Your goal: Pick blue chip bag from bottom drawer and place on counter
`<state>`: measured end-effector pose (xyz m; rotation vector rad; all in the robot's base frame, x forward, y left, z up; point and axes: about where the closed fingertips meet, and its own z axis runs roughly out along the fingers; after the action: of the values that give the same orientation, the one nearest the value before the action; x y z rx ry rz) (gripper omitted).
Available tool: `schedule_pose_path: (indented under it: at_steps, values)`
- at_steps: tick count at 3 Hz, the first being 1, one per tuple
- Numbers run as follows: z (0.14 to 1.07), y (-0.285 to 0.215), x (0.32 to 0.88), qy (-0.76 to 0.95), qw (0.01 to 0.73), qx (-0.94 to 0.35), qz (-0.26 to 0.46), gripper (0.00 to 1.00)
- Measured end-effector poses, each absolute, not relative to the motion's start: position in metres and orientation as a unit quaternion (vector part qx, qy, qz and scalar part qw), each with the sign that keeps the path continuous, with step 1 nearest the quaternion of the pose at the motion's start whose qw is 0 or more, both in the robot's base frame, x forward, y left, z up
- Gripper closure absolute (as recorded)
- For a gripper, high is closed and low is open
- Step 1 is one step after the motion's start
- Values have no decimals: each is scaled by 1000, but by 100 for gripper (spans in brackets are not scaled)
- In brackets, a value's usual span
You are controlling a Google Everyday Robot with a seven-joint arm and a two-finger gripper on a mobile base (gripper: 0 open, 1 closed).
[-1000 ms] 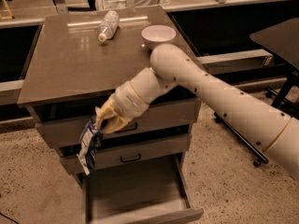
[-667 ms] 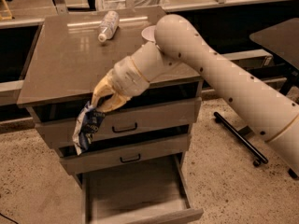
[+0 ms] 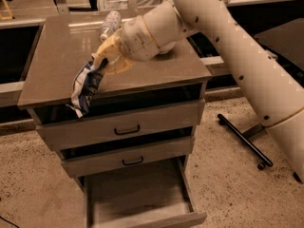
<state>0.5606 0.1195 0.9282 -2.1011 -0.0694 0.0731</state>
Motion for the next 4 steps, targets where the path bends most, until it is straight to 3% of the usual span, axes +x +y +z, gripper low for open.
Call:
schedule_pose_path:
  at_steps: [2,3,4]
  values:
    - [966,93,617,-29,548,-834,-56,100]
    - [956,87,655,-3,559,-824,-98,83]
    - [942,78,685,37,570,-809,-139,59]
